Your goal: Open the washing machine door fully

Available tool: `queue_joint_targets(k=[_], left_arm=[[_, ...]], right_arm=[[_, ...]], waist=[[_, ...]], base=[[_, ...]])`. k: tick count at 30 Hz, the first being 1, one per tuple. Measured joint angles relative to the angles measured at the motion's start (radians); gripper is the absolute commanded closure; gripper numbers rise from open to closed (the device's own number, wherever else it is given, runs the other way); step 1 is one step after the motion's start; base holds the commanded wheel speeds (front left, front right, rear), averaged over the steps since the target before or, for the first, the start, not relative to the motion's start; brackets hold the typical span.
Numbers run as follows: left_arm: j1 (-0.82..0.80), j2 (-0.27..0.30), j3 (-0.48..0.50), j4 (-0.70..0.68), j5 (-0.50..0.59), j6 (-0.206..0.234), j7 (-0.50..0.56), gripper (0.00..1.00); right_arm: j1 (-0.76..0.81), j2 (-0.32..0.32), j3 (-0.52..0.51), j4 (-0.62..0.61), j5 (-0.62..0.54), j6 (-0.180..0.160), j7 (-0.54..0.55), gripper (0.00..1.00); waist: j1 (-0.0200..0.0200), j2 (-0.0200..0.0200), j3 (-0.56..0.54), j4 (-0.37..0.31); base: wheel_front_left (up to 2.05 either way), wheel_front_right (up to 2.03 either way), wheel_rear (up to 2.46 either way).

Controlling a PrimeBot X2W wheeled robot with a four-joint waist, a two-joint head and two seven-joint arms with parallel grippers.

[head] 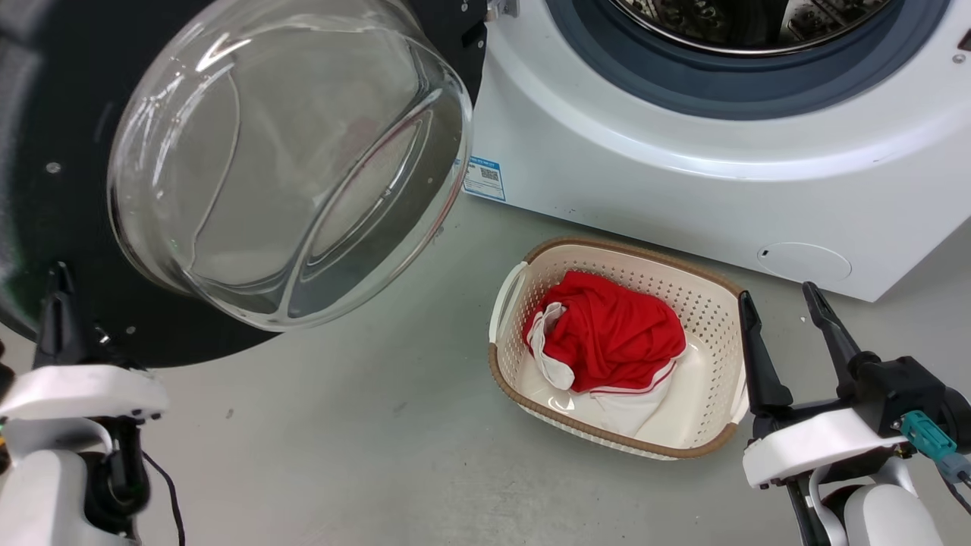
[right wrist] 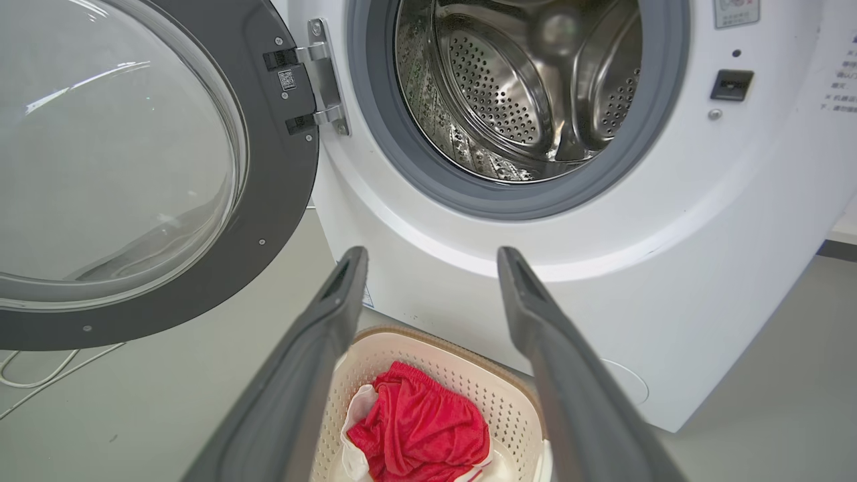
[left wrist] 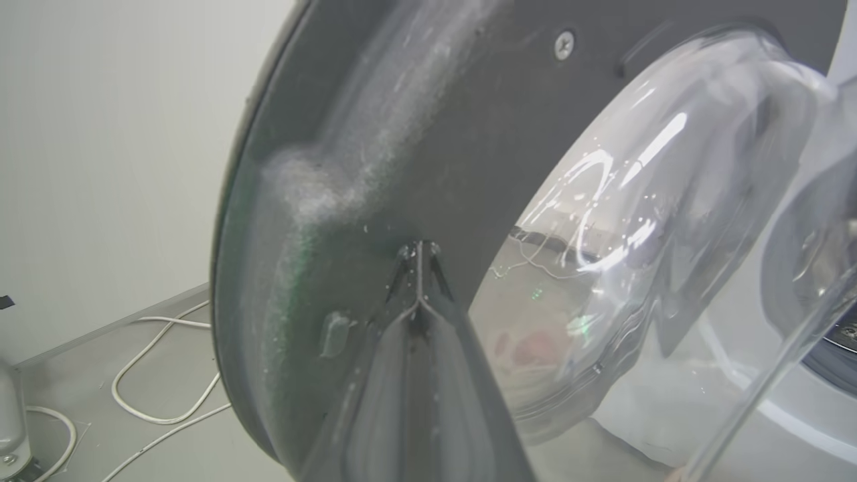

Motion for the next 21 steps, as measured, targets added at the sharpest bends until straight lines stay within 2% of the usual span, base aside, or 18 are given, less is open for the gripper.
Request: queue_joint_targets(k=[5,11,21], left_arm=[[-0.048,0.014,0.053,0.061,0.011,-0.033,0.0,1.0],[-0.065,0.004,0.095,0.099,0.048,-0.066,-0.003,1.0],[0.056,-0.058,0.098,-0.008,0.162,-0.071,-0.003,1.0]], right_arm=[[-0.004,0.0,-0.003,0.0,-0.008,0.0,0.0,0.0],[-0.008,0.0,-0.005,0.001,-0.01,0.0,0.0,0.0],[0.012,0.0,-0.013,0.016,0.009,0.0,-0.012,0.0]], waist=[[-0.0001,0.0,0.007,-0.006],[0.0,0.0,-0.003,-0.012],[-0.0001,0.0,-0.06,-0.023]], base=[[0.0,0.0,0.0],[0.0,0.0,0.0],[0.0,0.0,0.0]])
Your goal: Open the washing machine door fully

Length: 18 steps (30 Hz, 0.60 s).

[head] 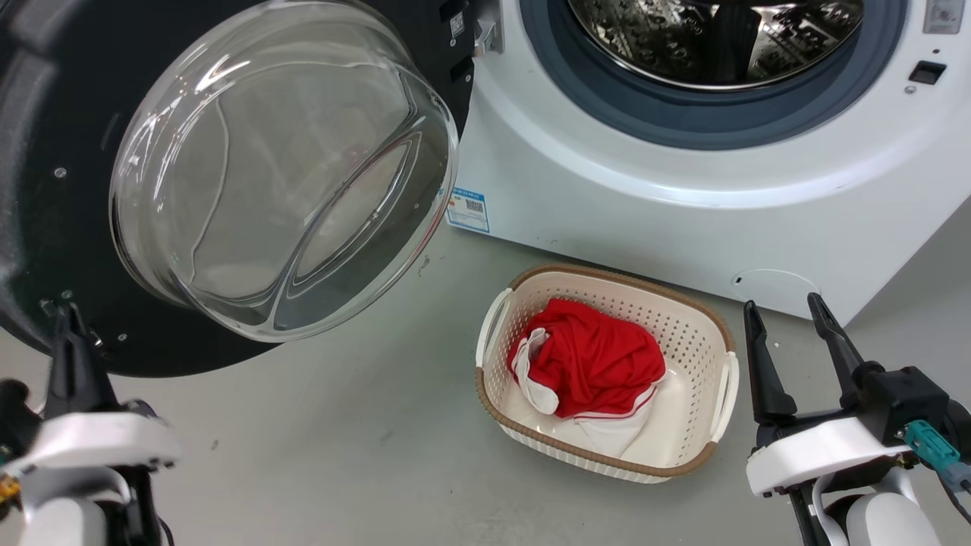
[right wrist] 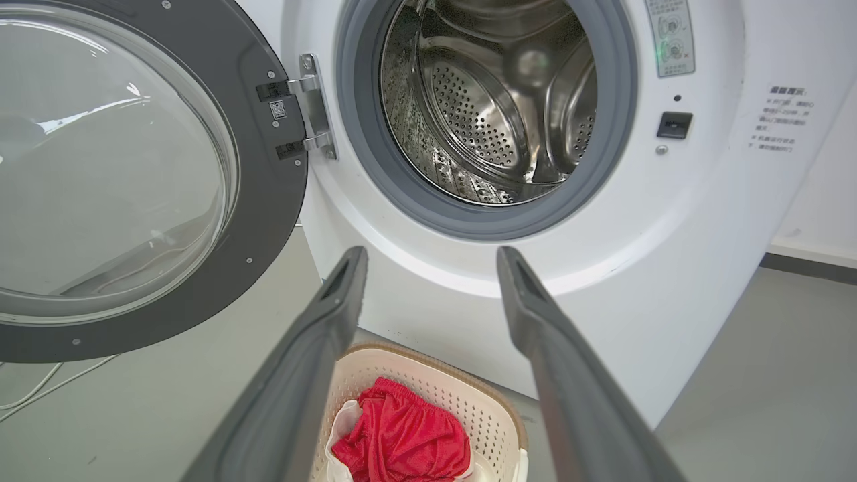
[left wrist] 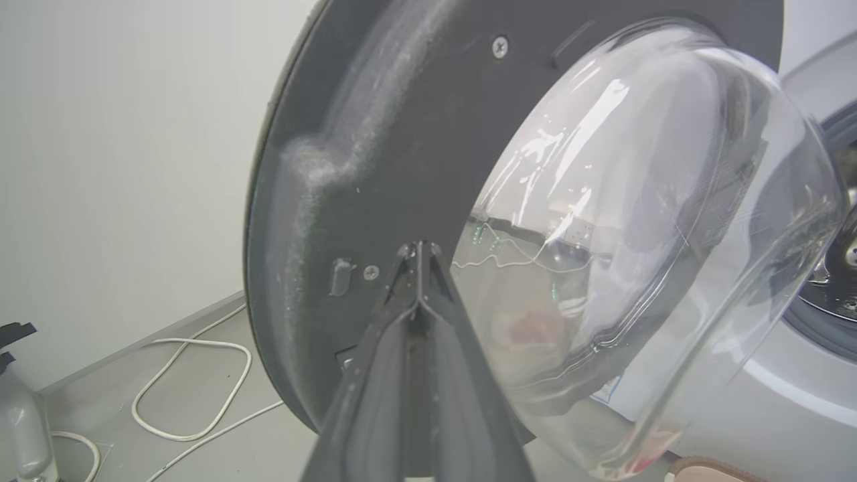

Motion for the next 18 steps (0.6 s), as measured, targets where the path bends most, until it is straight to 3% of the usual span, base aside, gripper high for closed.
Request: queue_joint_targets(k=[10,18], left_arm=[[0.184,-0.12,-0.113,-0.17,0.1,0.01,0.0,1.0],[0.184,-0.171,-0.216,-0.195,0.141,-0.025,0.0,1.0]], right_arm=[[0.015,0.0,0.004,0.02,0.019,0.0,-0.022,0.0],[0.01,0.0,0.024,0.037,0.024,0.0,-0.037,0.0]], waist=[[-0.0001,0.0,-0.05,-0.05],[-0.0001,0.0,-0.061,-0.122]], base=[[0.0,0.0,0.0],[0.0,0.0,0.0]])
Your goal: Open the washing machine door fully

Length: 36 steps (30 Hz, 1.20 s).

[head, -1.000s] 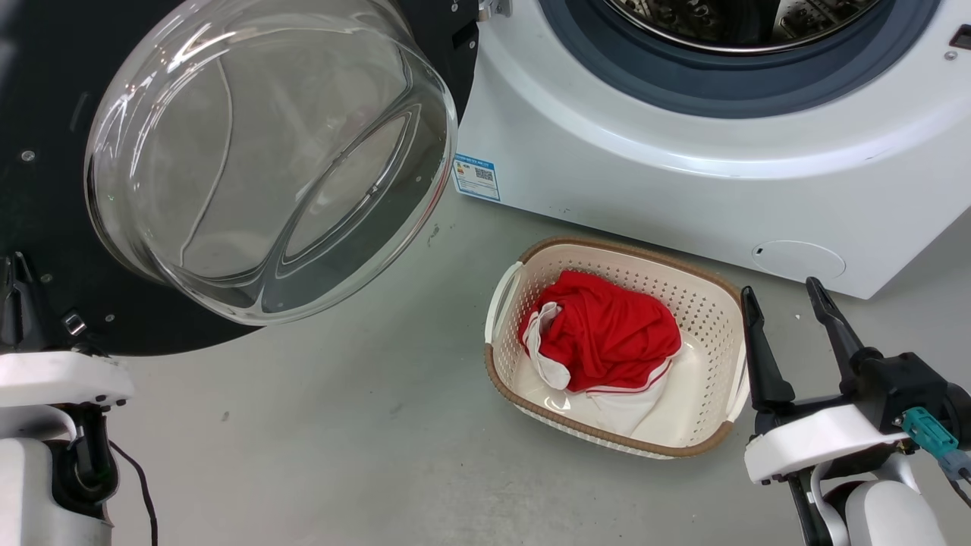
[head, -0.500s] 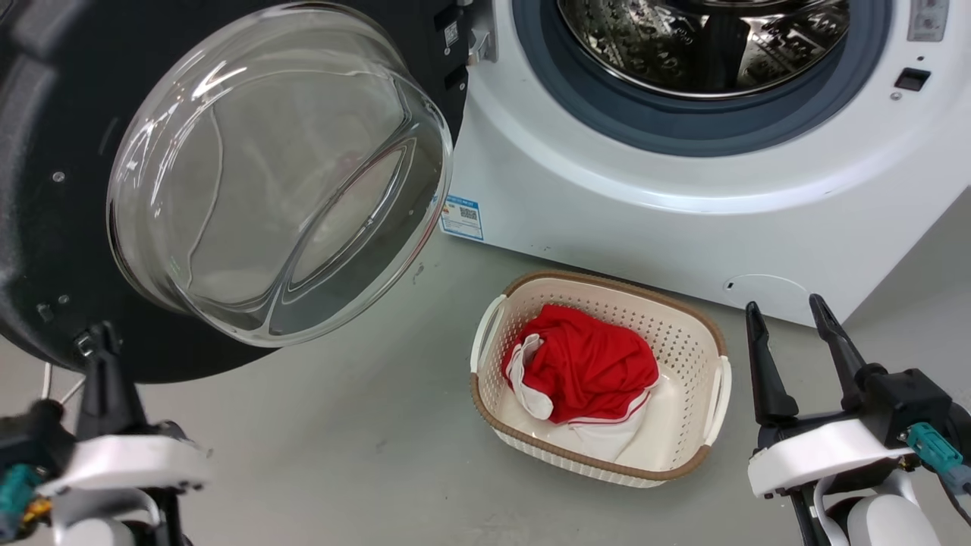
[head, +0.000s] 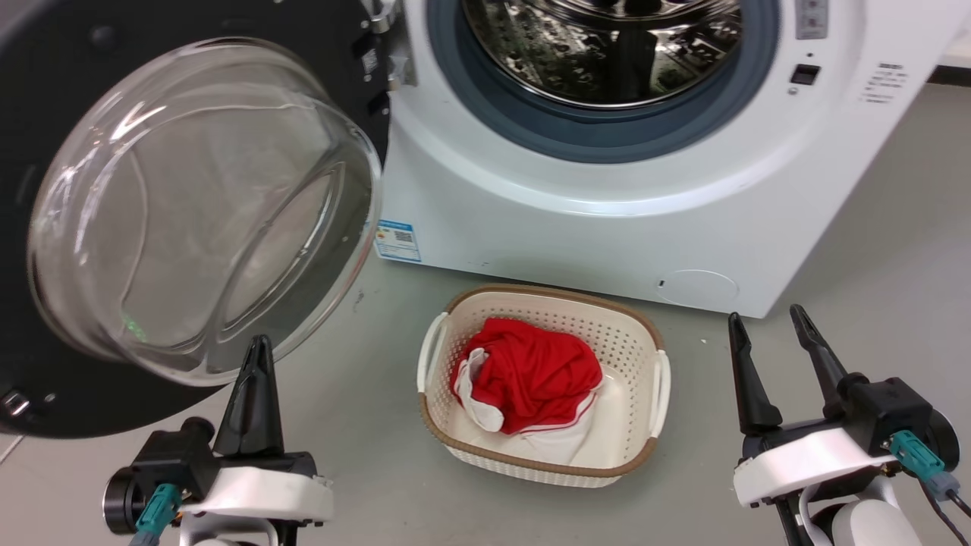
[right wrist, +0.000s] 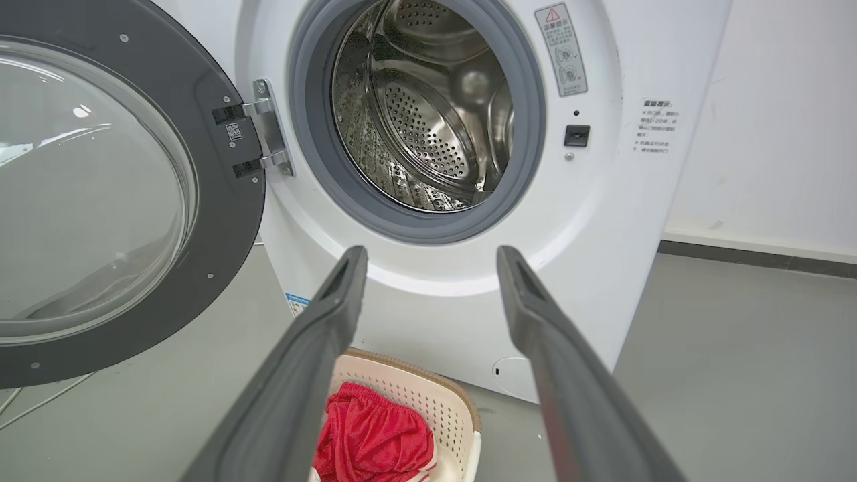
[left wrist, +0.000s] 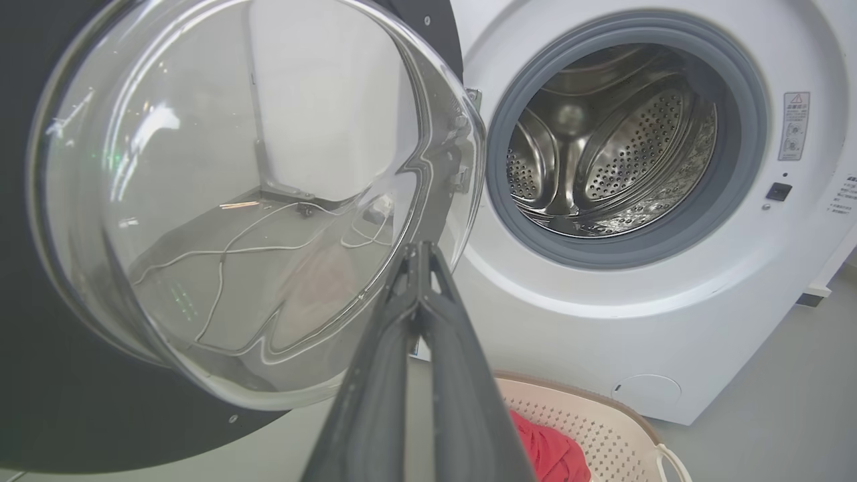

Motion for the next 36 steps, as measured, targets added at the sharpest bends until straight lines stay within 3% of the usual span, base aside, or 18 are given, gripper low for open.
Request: queue_joint_targets(k=[5,7,10,11,13,23,36], left_arm=[[-0.039,-0.001,-0.022,0.017,0.037,-0.02,0.0,1.0],[-0.052,-0.001,-0.029,0.028,0.048,-0.024,0.0,0.93],[-0.072,-0.004,-0.033,0.043,0.059,-0.032,0.0,0.51],[-0.078,-0.005,-0.034,0.047,0.061,-0.033,0.0,0.16],[-0.089,-0.005,-0.035,0.059,0.069,-0.038,0.0,0.0],[-0.102,-0.007,-0.014,0.095,0.091,-0.032,0.0,0.0],[-0.097,-0.008,0.006,0.108,0.121,-0.026,0.0,0.0]], right_arm=[[-0.017,0.0,0.007,0.01,-0.001,0.0,-0.008,0.0],[-0.018,0.0,0.008,0.014,-0.001,0.0,-0.014,0.0],[-0.019,0.0,0.009,0.017,-0.005,0.0,-0.019,0.0],[-0.019,0.0,0.009,0.018,-0.004,0.0,-0.02,0.0],[-0.019,0.0,0.01,0.017,0.003,0.0,-0.023,0.0],[-0.01,0.0,0.03,0.012,0.006,0.0,-0.021,0.0],[0.002,0.0,0.042,0.014,0.011,0.0,-0.018,0.0]], waist=[[0.0,0.0,0.0,-0.061],[0.0,0.0,0.0,-0.087],[0.0,0.0,-0.001,-0.127],[0.0,0.0,-0.002,-0.14],[0.0,0.0,-0.004,-0.167],[0.0,0.0,-0.025,-0.256],[0.0,0.0,-0.032,-0.26]], base=[[0.0,0.0,0.0],[0.0,0.0,0.0],[0.0,0.0,0.0],[0.0,0.0,0.0],[0.0,0.0,0.0],[0.0,0.0,0.0],[0.0,0.0,0.0]])
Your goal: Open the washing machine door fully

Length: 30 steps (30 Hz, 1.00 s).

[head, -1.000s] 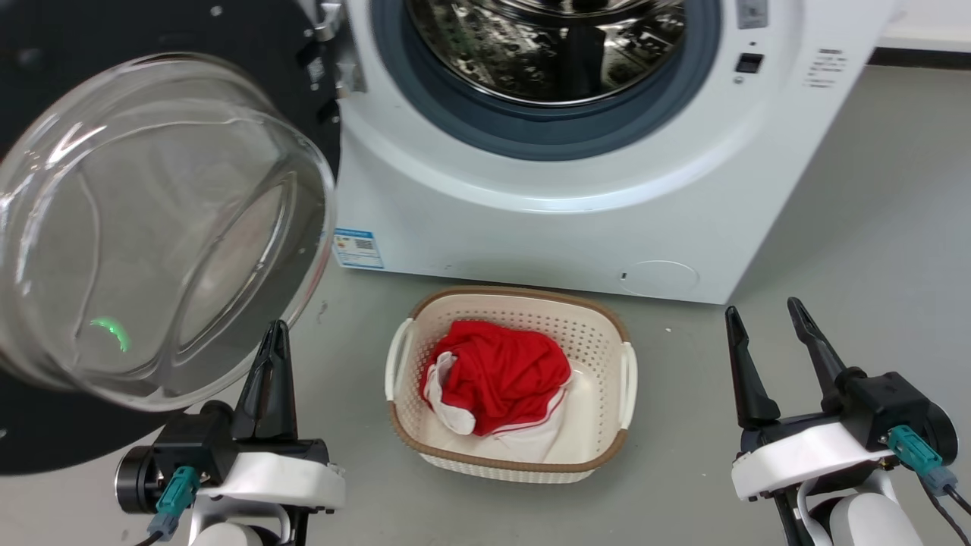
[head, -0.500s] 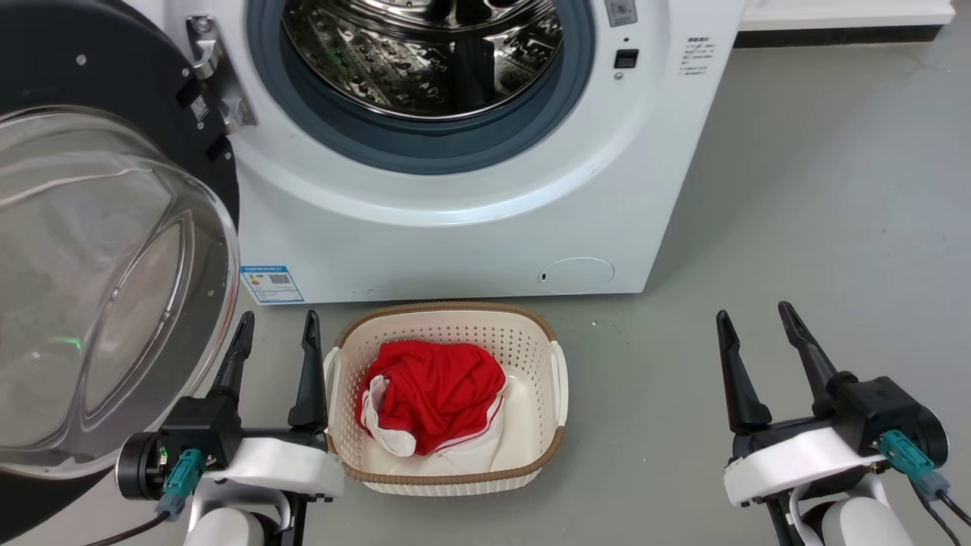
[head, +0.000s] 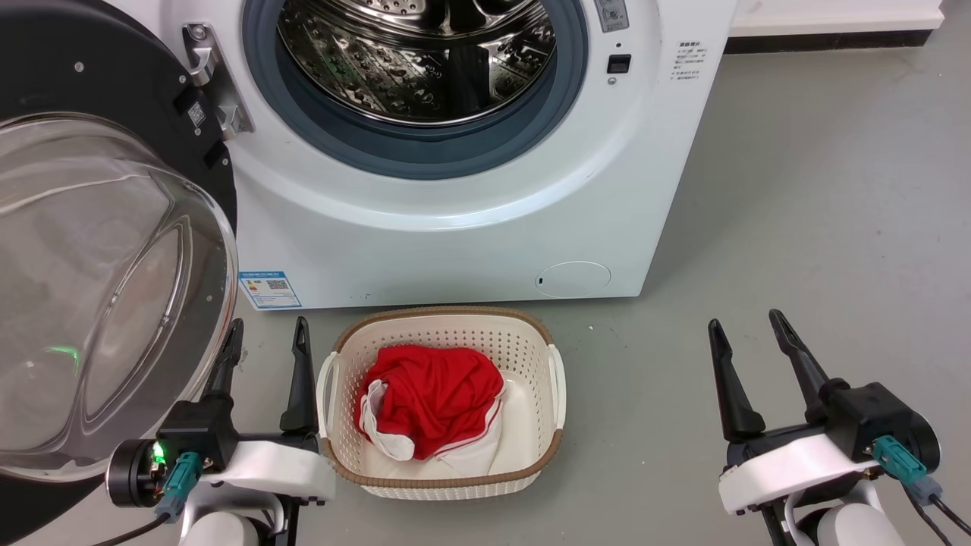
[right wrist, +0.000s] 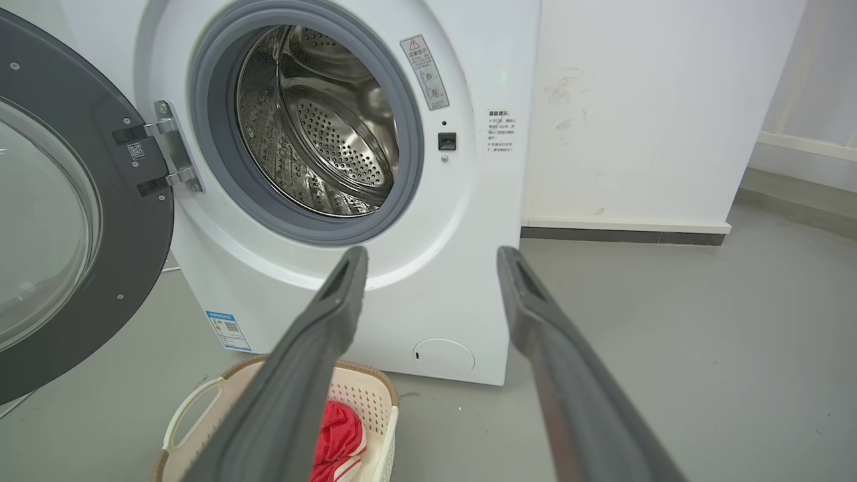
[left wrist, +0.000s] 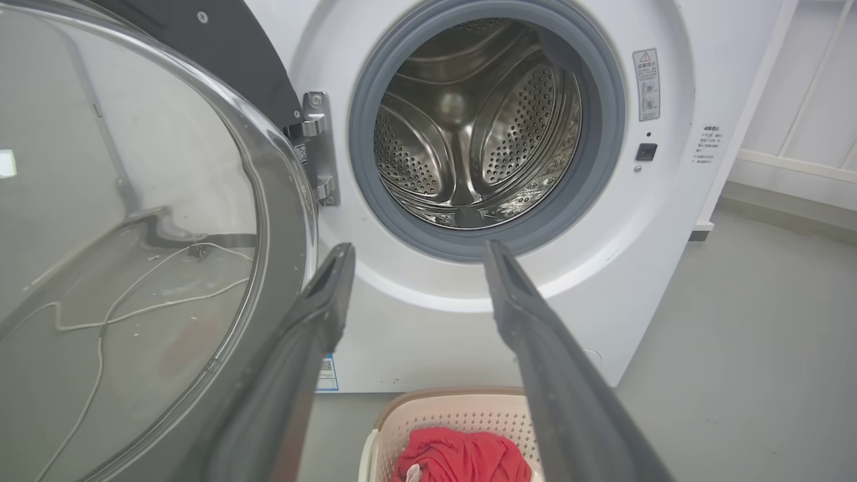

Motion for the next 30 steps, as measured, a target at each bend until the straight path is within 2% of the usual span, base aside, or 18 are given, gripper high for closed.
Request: queue_joint_targets(k=[30], left_arm=[[0.051,-0.026,0.022,-0.007,0.02,-0.006,0.0,0.0]], right_arm=[[0.028,0.0,0.014,-0.009,-0.002,0.0,0.014,0.0]], waist=[[-0.0001,0.0,-0.051,0.014]], base=[[0.0,0.0,0.0]])
